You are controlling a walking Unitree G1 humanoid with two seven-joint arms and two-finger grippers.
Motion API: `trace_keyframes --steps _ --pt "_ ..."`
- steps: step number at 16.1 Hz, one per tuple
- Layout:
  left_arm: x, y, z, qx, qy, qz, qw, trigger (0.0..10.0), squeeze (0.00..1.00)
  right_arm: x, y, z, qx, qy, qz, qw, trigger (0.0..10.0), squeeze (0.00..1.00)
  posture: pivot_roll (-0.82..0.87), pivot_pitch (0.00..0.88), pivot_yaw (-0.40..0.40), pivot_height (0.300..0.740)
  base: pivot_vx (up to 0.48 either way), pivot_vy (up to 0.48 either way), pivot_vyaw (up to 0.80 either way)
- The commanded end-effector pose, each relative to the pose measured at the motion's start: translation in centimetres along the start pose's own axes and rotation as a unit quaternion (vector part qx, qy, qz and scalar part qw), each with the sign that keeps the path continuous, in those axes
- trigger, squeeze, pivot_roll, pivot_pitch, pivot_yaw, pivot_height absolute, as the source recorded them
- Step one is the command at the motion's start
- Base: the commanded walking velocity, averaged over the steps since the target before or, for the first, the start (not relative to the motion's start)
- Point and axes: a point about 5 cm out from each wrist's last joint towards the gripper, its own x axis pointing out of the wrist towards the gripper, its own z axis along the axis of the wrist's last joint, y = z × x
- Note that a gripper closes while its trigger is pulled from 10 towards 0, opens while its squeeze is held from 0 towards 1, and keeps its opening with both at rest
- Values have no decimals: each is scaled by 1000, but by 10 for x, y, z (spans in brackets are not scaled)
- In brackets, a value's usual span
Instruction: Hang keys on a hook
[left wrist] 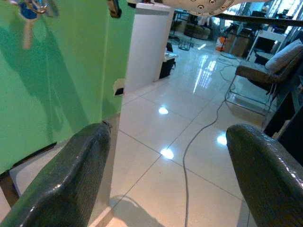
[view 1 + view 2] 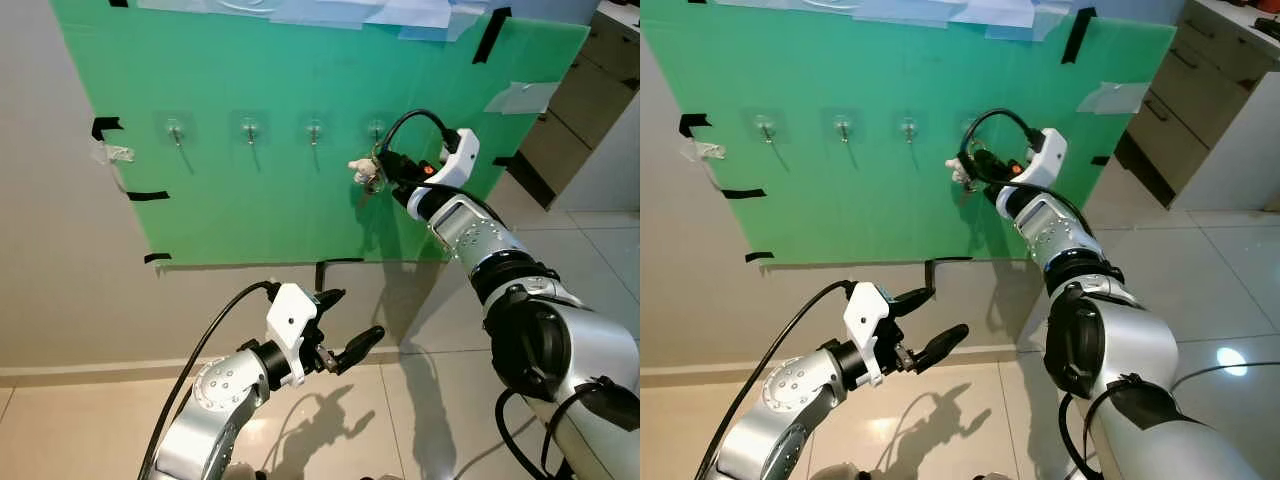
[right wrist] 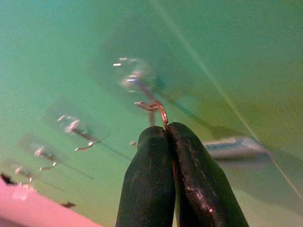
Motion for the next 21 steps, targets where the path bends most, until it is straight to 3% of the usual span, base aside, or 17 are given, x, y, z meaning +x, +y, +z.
trace_keyframes --steps 1,4,5,10,11,12,13,14,18,20,21 --pt "2 -4 2 1 -1 -5 1000 10000 0 -4 -8 -2 19 7 -27 999 0 0 167 44 -70 740 0 0 0" --pt "2 -4 1 -3 1 -5 1000 10000 0 -5 -10 -20 11 40 -24 999 0 0 167 44 -70 740 0 0 0" --pt "2 -4 1 -3 2 -6 1000 10000 0 -4 -9 -23 -9 46 -23 999 0 0 163 45 -69 740 0 0 0" --pt "3 -4 1 -3 3 -4 1000 10000 0 -5 -11 -25 -4 49 -32 998 0 0 161 42 -73 740 0 0 0" --pt "3 -4 0 -2 3 -5 1000 10000 0 -7 -17 -28 -64 56 -56 995 8118 0 159 42 -74 740 0 0 0" --pt "4 -4 1 0 3 -4 1000 10000 0 -7 -17 -28 -79 57 -58 994 10000 0 157 42 -75 740 0 0 0" --pt "4 -4 1 2 2 -4 1000 10000 0 -7 -17 -27 -101 57 -58 992 10000 0 154 41 -74 740 0 0 0" --pt "5 -3 1 1 1 -4 1000 10000 0 -6 -14 -23 -107 46 -40 992 10000 1000 153 40 -75 740 0 0 0" --pt "8 -2 1 -1 -2 -3 1000 10000 0 0 0 -1 -152 -21 -11 988 10000 1000 150 32 -78 740 0 0 0" --pt "8 -2 2 -11 -5 -10 1000 10000 0 -1 0 2 -163 -29 -11 986 10000 1000 147 30 -78 740 0 0 0" --pt "9 0 3 -4 -6 -8 1000 10000 0 -4 -6 3 -190 -36 -29 981 10000 1000 140 19 -80 740 0 0 0"
